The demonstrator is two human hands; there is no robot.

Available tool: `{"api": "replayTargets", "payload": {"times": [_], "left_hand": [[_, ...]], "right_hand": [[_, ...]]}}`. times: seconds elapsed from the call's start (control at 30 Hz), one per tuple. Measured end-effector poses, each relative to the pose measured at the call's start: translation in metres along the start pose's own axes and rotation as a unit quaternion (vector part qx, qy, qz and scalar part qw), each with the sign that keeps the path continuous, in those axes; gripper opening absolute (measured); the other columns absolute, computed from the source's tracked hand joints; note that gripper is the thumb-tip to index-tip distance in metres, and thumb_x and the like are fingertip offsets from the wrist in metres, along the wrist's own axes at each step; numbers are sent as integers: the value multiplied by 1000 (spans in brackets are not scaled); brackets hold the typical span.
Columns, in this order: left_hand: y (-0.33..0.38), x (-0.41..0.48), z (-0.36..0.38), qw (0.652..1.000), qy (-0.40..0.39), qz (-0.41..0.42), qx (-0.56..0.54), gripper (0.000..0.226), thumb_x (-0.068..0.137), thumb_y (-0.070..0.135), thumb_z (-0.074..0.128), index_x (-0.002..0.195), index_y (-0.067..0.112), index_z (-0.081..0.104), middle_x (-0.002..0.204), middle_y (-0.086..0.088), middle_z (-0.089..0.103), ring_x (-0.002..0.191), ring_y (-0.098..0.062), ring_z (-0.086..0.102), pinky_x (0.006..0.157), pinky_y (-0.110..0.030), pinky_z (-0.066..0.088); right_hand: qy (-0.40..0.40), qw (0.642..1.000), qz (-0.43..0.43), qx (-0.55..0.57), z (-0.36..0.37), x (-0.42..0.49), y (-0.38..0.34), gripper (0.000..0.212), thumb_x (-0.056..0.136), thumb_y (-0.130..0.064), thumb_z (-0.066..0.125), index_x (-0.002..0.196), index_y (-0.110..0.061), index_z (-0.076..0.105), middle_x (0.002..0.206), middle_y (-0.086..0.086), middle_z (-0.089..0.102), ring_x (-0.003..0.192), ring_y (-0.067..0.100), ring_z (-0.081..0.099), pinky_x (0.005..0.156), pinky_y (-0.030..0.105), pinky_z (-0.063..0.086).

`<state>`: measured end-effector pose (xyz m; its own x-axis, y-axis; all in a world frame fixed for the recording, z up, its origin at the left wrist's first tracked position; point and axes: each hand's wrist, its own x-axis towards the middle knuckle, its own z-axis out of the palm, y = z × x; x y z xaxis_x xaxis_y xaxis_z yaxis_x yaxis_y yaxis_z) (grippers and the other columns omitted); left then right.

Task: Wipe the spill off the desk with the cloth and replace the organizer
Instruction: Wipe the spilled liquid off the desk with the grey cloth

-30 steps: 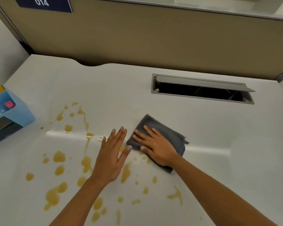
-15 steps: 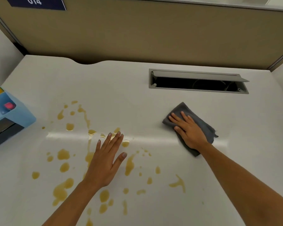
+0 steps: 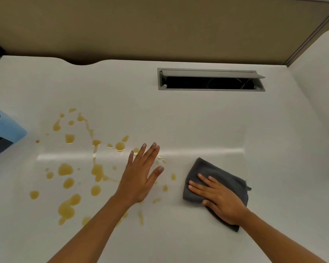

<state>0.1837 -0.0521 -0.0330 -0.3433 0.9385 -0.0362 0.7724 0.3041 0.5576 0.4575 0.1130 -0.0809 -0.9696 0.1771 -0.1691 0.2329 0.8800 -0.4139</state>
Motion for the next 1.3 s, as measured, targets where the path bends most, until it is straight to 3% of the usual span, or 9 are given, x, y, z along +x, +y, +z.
{"api": "replayTargets", "payload": {"times": [0.13,0.33,0.63,0.83,1.0,1.13,1.3], "left_hand": [[-3,-6,-2,1000,2,9,-2,68,95,63,11,153,30,7,160,18,1,147,-3,-11,121,-39,-6],[-3,-15,-2,1000,-16,11,-7,67,95,62,14,153,30,6,161,17,1,147,-3,-12,121,-40,-6],[-4,-28,2,999,-36,29,-8,66,95,61,14,153,30,6,161,17,0,146,-2,-12,122,-42,-4],[-17,-35,-13,999,-16,38,-30,65,96,61,17,153,31,12,160,19,5,146,0,-9,121,-38,-5],[-30,-44,-24,999,4,22,-38,66,95,63,16,153,32,11,161,17,6,147,-2,-8,121,-40,-4],[-28,-44,-22,999,-3,20,-38,63,97,59,20,153,30,12,160,17,6,147,-1,-9,121,-40,-5],[-20,-39,-16,999,-7,35,-38,63,97,60,18,153,31,13,160,18,6,146,1,-10,120,-36,-7]], "right_hand": [[54,993,98,37,-14,-22,19,47,105,-45,22,152,-41,21,158,-25,22,150,10,10,122,26,2],[141,965,220,28,-7,5,-1,47,105,-41,26,152,-37,24,158,-25,17,151,7,-1,122,28,-2],[40,992,119,25,50,-26,-96,49,105,-47,21,153,-43,11,159,-29,7,150,7,-4,119,23,-11],[-39,998,47,14,36,-65,-69,48,105,-47,20,152,-45,10,158,-32,7,150,4,-1,119,23,-8],[69,988,138,30,15,-32,-41,48,104,-44,26,151,-44,20,157,-29,20,150,7,8,121,22,-1],[148,956,253,25,6,33,-42,47,105,-43,25,152,-40,19,157,-24,18,150,6,-2,120,21,-6],[88,980,178,9,16,76,-75,50,105,-45,22,153,-39,11,159,-25,6,149,7,-11,122,30,-7]]}}
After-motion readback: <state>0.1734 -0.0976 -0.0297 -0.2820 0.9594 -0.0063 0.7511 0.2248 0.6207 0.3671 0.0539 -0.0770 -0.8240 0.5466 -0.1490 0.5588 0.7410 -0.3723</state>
